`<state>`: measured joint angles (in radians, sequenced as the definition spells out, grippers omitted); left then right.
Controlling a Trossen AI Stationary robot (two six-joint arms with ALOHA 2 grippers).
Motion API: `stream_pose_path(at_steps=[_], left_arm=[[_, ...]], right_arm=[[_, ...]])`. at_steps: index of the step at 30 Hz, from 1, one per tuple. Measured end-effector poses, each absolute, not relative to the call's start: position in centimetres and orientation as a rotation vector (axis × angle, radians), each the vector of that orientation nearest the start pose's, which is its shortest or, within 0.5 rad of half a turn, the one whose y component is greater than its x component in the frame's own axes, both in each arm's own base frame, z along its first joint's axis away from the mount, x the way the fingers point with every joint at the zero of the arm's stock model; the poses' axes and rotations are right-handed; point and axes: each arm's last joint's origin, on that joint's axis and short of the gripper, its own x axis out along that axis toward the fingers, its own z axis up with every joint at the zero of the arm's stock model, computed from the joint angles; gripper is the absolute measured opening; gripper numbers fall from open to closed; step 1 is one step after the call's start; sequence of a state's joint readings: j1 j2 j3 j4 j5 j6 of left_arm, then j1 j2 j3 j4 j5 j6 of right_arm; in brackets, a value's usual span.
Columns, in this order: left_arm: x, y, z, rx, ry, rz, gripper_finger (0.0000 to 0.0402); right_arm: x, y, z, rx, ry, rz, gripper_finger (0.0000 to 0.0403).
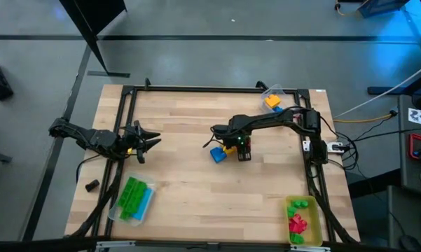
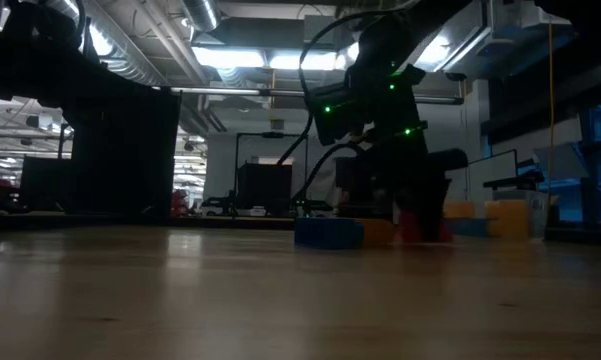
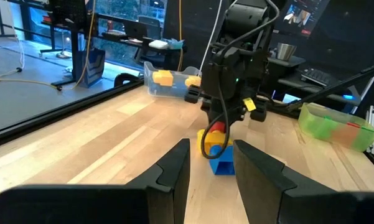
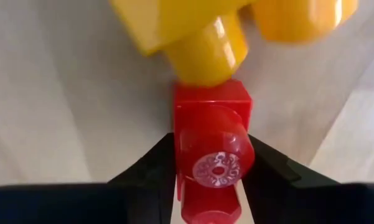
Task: Sort blocks by size
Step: Put the 2 stud red game piece into the yellow transparent bin
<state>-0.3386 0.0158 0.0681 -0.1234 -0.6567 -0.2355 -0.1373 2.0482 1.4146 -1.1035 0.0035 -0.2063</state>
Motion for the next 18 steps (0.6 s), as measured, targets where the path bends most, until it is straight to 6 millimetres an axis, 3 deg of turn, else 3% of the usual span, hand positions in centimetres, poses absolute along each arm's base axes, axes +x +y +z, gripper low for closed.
stream_pose_path(at_steps=[9, 13, 18], left_arm=[[8.9, -1.3, 17.4, -0.199, 0.025, 0.324, 0.0107], [8.9, -1.3, 17.4, -0.199, 0.025, 0.324, 0.0107], [8.9, -1.3, 17.4, -0.199, 0.025, 0.324, 0.0107]], right_arm=[[34.6, -3.9, 17.4, 0.08, 1.904, 0.004, 0.0155], [34.3, -1.5, 18.7, 0.117, 1.959, 0.01, 0.016], [33.4, 3.0, 19.4, 0.132, 2.032, 0.068, 0.0145]])
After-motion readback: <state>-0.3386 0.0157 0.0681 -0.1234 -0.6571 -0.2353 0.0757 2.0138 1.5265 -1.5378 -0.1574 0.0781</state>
